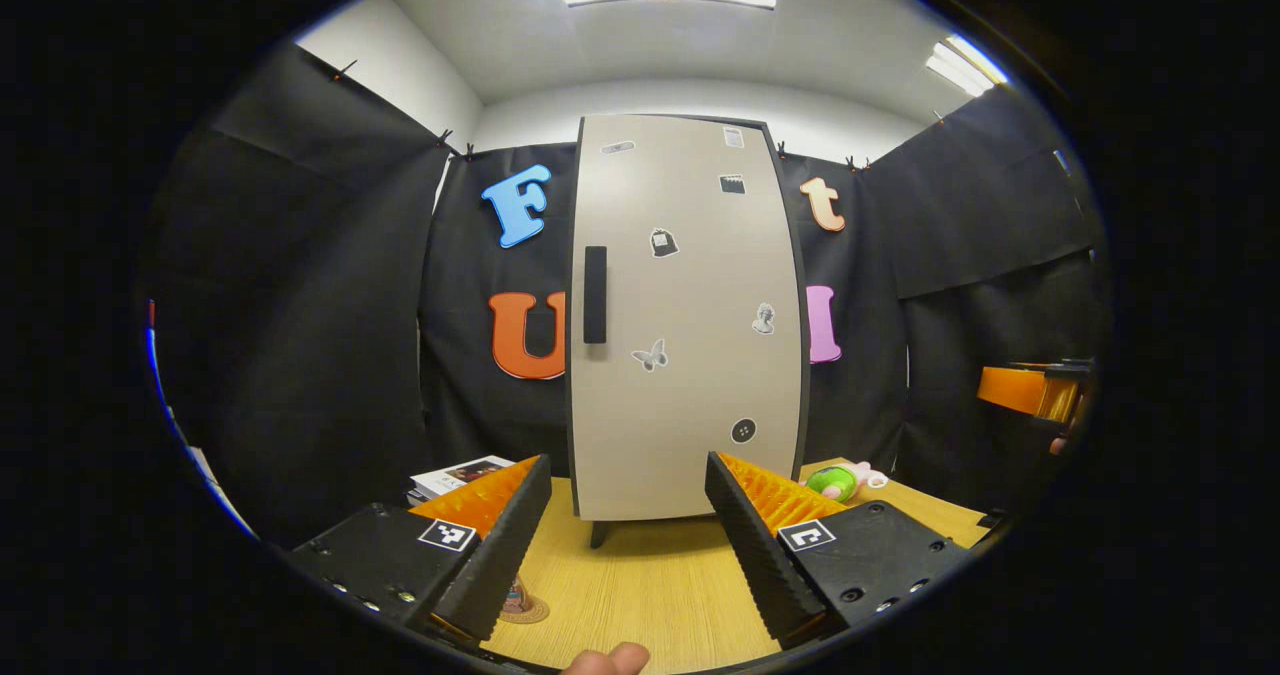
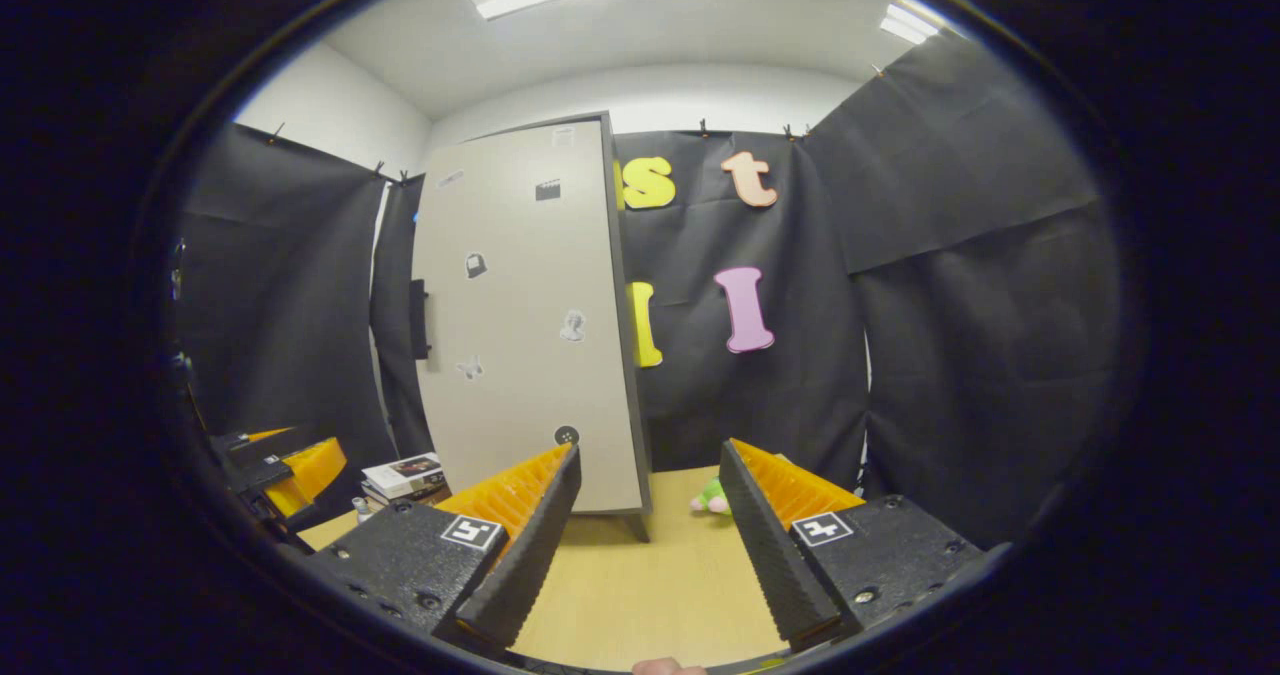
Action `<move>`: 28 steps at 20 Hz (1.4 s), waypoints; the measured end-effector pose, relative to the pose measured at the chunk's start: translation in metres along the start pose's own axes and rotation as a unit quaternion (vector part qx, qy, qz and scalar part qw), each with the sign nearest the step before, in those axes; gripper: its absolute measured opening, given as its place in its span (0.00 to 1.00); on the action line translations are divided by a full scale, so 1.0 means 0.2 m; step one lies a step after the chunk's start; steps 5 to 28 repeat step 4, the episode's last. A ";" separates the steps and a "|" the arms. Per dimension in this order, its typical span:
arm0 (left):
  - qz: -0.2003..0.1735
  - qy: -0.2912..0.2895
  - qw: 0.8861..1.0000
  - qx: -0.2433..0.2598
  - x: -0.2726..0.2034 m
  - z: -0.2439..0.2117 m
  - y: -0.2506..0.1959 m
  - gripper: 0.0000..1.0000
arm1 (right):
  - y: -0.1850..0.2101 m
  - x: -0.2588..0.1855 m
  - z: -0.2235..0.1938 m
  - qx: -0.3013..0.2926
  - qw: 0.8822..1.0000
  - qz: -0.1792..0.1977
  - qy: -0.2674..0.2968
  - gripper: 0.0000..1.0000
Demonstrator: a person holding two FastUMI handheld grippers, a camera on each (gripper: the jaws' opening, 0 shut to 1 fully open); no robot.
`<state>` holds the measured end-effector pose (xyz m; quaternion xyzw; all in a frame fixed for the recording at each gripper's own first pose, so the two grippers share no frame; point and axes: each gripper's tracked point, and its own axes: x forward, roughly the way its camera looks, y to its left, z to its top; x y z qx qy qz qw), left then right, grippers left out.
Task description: Open the cabinet door with the right hand, grasp the bottle in the cabinet with the left hand and place it on the coaster, then close the cabinet door with the right hand.
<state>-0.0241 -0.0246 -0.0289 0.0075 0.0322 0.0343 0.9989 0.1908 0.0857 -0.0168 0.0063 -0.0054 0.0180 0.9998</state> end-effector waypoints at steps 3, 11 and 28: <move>0.000 0.002 1.000 0.000 0.01 -0.01 0.00 0.94 | 0.00 0.00 -0.01 0.001 1.000 0.001 0.001 0.90; -0.001 0.002 1.000 0.001 0.01 -0.01 0.00 0.94 | 0.00 0.00 -0.01 0.000 1.000 0.000 0.003 0.90; -0.001 0.002 1.000 0.001 0.01 -0.01 0.00 0.94 | 0.00 0.00 -0.01 0.000 1.000 0.000 0.003 0.90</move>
